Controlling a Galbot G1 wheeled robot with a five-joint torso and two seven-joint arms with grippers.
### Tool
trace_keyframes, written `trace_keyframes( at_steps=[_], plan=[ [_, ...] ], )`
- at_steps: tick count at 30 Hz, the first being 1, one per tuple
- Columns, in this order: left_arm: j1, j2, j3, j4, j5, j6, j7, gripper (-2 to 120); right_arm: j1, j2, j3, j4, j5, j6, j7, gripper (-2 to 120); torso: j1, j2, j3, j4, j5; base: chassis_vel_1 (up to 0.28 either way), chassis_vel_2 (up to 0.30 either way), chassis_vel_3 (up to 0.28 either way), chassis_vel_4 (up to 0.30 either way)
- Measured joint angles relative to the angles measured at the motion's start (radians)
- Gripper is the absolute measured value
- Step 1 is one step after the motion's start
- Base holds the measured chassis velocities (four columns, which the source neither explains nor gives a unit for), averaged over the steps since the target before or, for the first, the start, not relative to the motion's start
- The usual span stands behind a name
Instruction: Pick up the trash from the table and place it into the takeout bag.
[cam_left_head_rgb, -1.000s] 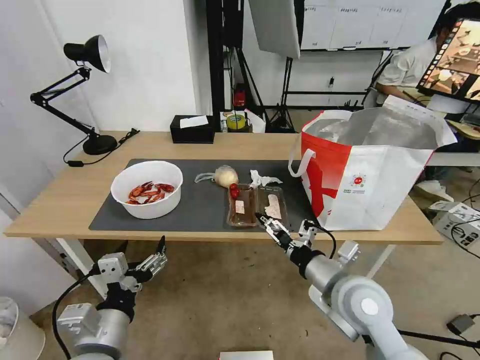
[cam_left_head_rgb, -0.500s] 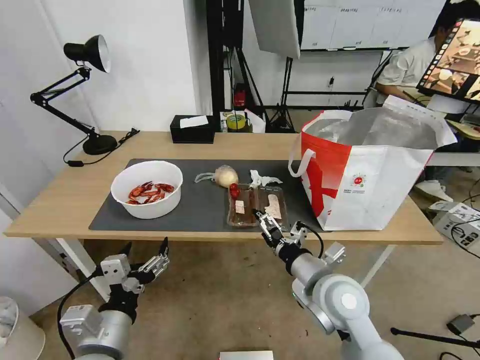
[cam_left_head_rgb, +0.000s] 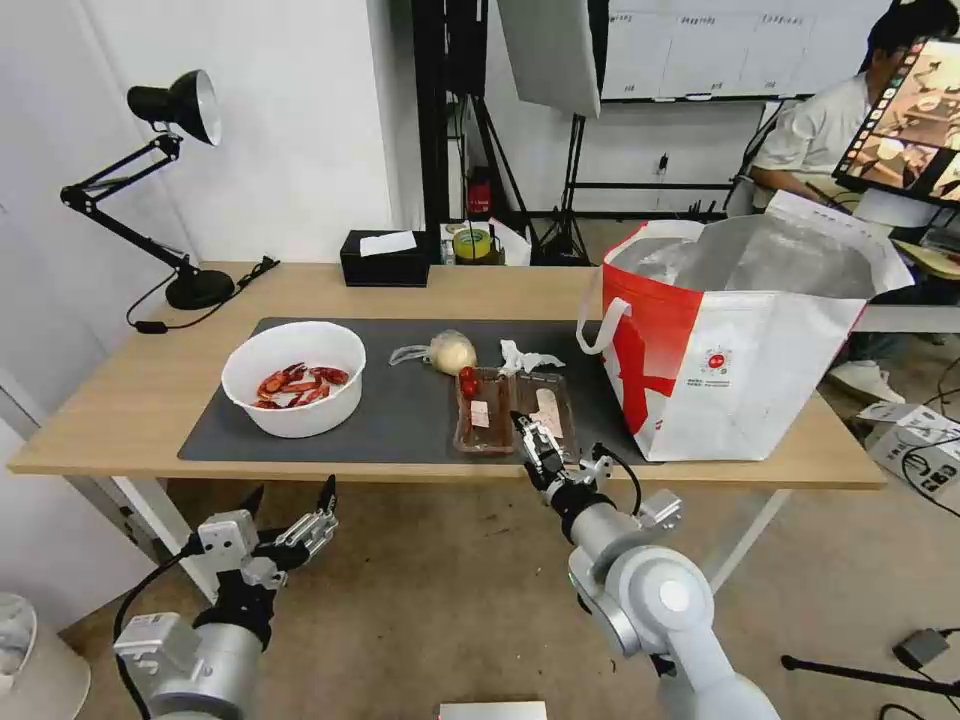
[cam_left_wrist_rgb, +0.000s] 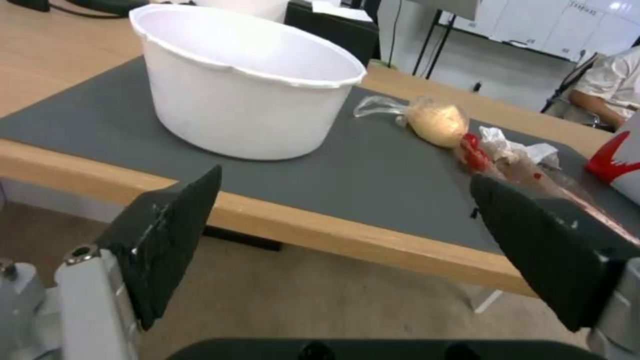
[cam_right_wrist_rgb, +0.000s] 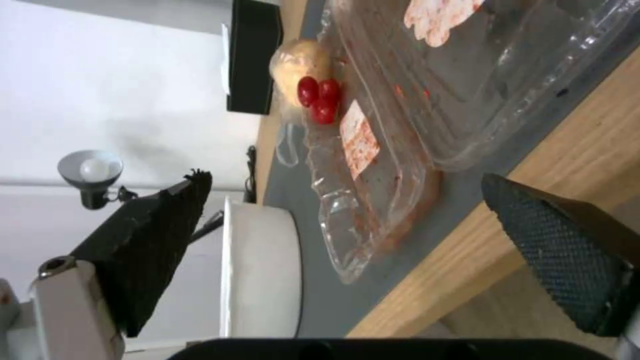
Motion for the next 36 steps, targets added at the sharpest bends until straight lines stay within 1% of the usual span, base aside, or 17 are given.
trace_keyframes(
  at_steps=[17, 36],
  plan=[
    [0.006, 0.003, -0.009, 0.004, 0.002, 0.001, -0.001, 100, 0.029, 0.058, -0.012, -0.052, 0.004, 0.007, 0.023, 100, 0.0, 0.0, 0.0, -0.0001, 0.0, 0.0, 0.0, 0.0, 0.0],
    [0.004, 0.007, -0.009, 0.01, 0.003, -0.001, 0.0, 100, 0.034, 0.072, -0.012, -0.063, -0.001, 0.007, 0.022, 100, 0.0, 0.0, 0.0, -0.0001, 0.0001, 0.0, 0.0, 0.0, 0.0]
  ],
)
